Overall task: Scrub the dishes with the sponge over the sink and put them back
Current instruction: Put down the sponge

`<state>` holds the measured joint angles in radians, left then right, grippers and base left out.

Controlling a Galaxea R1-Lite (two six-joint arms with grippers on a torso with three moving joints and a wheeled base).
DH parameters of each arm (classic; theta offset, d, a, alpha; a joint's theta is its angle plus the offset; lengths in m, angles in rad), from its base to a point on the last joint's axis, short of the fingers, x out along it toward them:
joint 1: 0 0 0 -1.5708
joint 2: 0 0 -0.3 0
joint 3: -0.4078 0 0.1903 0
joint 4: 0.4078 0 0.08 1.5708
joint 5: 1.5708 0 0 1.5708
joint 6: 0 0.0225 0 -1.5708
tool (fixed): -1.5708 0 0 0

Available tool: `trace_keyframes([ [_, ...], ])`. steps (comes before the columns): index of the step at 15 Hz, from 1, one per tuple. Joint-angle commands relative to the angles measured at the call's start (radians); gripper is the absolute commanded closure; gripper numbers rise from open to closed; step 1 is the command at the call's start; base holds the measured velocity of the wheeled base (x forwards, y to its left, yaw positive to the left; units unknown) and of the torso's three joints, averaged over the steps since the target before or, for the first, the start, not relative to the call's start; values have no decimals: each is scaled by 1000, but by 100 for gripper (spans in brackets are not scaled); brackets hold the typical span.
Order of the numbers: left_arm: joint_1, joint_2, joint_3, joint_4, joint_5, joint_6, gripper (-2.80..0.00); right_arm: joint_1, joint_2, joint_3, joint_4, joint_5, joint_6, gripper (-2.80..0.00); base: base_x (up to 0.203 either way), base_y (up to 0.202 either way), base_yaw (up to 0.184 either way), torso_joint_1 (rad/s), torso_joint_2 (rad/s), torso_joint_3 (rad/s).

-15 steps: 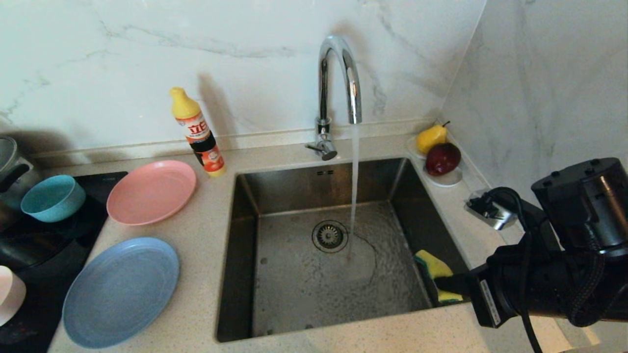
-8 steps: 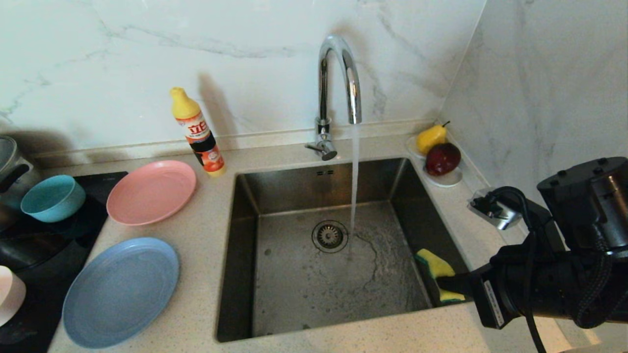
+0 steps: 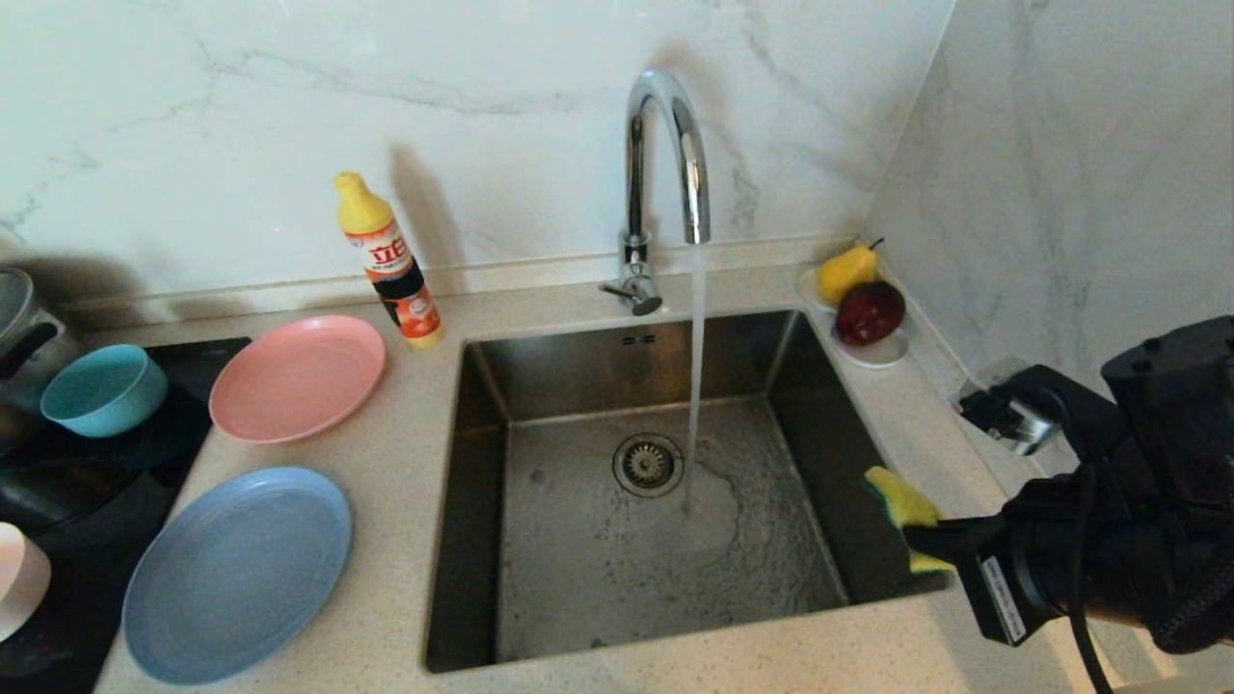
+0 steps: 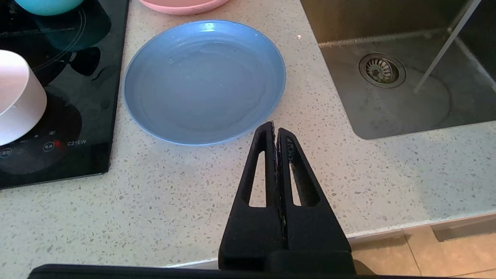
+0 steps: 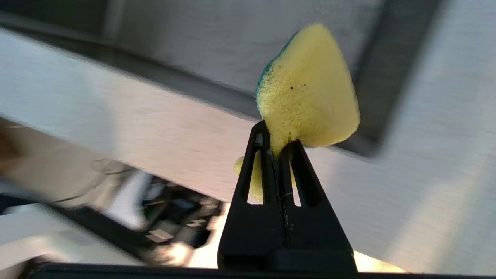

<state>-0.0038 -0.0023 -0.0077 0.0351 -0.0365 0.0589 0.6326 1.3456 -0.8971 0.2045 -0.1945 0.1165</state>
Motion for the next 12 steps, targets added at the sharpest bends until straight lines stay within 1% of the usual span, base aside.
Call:
trace_keyframes([
  [1, 1, 2, 0, 2, 0, 1, 0, -5, -38, 43, -3, -109, -52, 0, 0, 0, 0, 0, 0, 0],
  [2, -1, 2, 0, 2, 0, 1, 0, -5, -48, 76, -6, -177, -82, 0, 0, 0, 0, 0, 0, 0],
  [3, -1, 2, 0, 2, 0, 1, 0, -2, -72, 109, -7, -213, -106, 0, 0, 0, 0, 0, 0, 0],
  [5, 1, 2, 0, 2, 0, 1, 0, -2, -108, 158, -14, -249, -150, 0, 0, 0, 0, 0, 0, 0],
  [6, -1, 2, 0, 2, 0, 1, 0, -6, -125, 184, -28, -295, -158, 0, 0, 0, 0, 0, 0, 0],
  [7, -1, 2, 0, 2, 0, 1, 0, -6, -134, 211, -38, -321, -169, 0, 0, 0, 0, 0, 0, 0],
  [10, -1, 2, 0, 2, 0, 1, 0, -9, -134, 331, -81, -352, -180, 0, 0, 0, 0, 0, 0, 0],
  [12, 1, 2, 0, 2, 0, 1, 0, -11, -133, 412, -167, -372, -191, 0, 0, 0, 0, 0, 0, 0],
])
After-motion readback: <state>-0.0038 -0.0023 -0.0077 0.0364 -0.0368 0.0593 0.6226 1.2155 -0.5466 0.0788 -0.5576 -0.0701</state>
